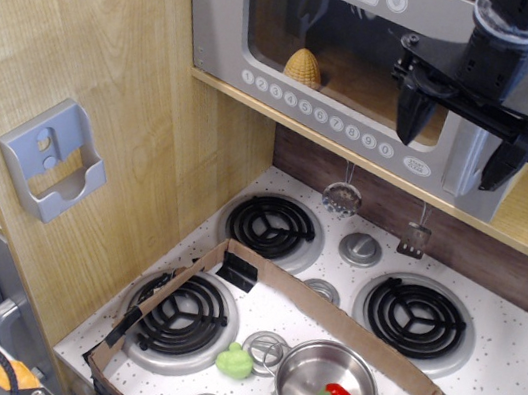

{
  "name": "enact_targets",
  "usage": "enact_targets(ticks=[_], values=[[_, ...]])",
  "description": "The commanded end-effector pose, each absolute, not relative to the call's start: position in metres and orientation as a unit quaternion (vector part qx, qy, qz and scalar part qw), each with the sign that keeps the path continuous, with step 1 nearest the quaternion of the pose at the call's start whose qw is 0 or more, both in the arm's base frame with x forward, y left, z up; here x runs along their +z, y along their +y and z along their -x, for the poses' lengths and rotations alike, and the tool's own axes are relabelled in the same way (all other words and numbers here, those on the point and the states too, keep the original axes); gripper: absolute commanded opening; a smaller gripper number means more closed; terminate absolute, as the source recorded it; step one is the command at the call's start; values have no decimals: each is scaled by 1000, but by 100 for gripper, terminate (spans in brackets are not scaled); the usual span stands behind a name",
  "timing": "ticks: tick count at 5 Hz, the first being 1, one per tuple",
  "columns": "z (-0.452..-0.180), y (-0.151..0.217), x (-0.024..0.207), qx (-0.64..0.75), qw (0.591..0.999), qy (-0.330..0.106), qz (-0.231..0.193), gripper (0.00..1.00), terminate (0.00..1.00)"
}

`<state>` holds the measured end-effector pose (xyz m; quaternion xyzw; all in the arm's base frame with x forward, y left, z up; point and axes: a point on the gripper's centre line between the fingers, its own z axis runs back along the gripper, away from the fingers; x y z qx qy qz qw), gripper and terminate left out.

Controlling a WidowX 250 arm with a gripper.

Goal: Open microwave

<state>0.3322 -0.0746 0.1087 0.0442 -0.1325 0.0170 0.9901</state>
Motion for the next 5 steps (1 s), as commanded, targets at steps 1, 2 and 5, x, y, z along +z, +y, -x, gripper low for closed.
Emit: enact_targets(ticks=[1,2,5], values=[[-356,-85,128,-8,986,-162,-44,100,0],[-362,-83,129,-12,986,-160,-37,100,0],[-382,-70,130,-34,987,-157,-25,100,0]])
